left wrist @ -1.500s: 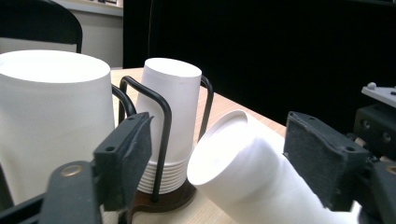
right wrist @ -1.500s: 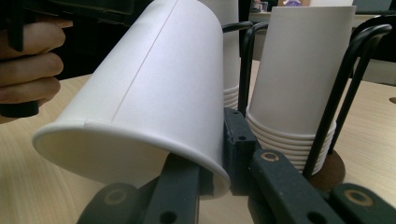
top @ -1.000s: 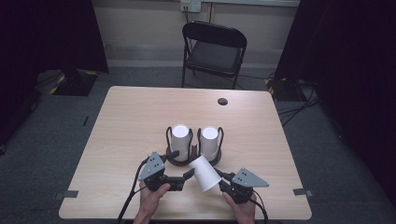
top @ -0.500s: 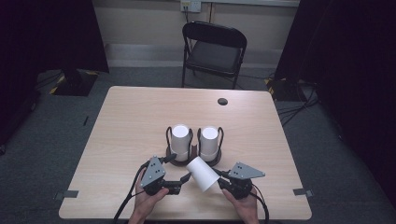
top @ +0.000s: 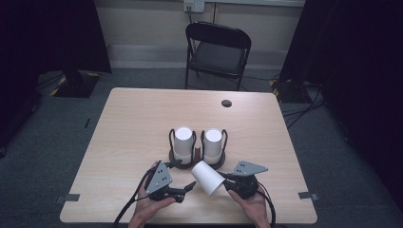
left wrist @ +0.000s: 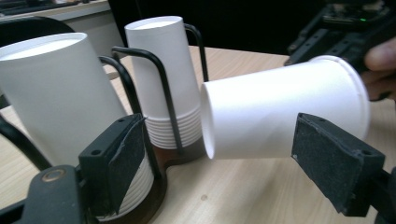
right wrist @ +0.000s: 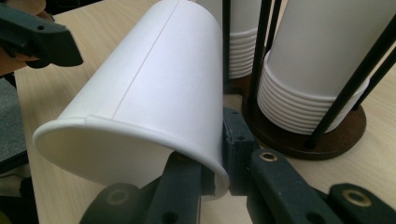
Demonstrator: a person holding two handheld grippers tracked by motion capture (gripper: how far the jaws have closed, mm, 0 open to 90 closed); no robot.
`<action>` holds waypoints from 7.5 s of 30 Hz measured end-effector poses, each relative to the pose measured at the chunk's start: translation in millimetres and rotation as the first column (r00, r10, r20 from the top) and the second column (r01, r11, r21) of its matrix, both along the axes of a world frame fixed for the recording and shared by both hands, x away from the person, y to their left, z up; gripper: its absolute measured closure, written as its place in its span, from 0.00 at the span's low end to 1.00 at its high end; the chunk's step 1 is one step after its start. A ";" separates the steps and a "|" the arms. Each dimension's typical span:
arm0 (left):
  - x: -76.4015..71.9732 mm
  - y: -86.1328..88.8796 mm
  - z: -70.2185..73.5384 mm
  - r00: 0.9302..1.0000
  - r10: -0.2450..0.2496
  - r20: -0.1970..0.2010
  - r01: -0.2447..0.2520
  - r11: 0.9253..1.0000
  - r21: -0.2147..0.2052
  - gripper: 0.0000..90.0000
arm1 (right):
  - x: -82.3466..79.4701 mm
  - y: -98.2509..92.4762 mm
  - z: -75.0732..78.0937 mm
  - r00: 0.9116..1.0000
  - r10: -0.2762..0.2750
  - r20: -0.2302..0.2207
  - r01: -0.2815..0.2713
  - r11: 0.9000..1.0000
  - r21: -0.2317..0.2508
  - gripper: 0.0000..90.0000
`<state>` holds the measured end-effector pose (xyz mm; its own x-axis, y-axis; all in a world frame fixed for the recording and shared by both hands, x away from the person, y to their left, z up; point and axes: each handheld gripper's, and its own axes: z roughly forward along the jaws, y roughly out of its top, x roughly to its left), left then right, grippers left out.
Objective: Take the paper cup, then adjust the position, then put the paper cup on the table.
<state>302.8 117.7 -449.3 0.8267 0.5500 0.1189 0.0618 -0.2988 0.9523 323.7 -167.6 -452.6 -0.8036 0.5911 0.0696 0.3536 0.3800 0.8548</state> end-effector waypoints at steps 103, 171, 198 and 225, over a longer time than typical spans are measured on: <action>-14.3 -80.9 -20.4 0.970 -0.147 0.195 0.084 0.951 0.298 0.21 | 27.6 21.7 14.1 0.943 0.020 -0.332 -0.060 0.992 -0.111 0.99; 11.7 10.4 -15.7 0.988 0.145 -0.051 -0.149 0.985 -0.082 0.25 | 1.5 -28.2 -8.3 0.947 -0.318 0.036 0.294 0.910 0.292 0.37; 38.1 85.0 5.3 0.916 0.395 -0.068 -0.401 0.893 -0.203 0.25 | 0.3 -50.8 -41.0 0.845 -0.530 0.070 0.504 0.834 0.225 0.16; 106.5 97.5 5.7 0.854 0.512 -0.087 -0.520 0.841 -0.148 0.25 | -17.7 -42.1 -43.9 0.715 -0.639 0.283 0.576 0.768 0.279 0.15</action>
<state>409.2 215.2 -443.7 0.4202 0.9067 -0.0365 0.2056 -0.0559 0.9770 306.1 -209.7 -496.6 -0.2618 0.9651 0.0008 0.1335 0.0354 0.9904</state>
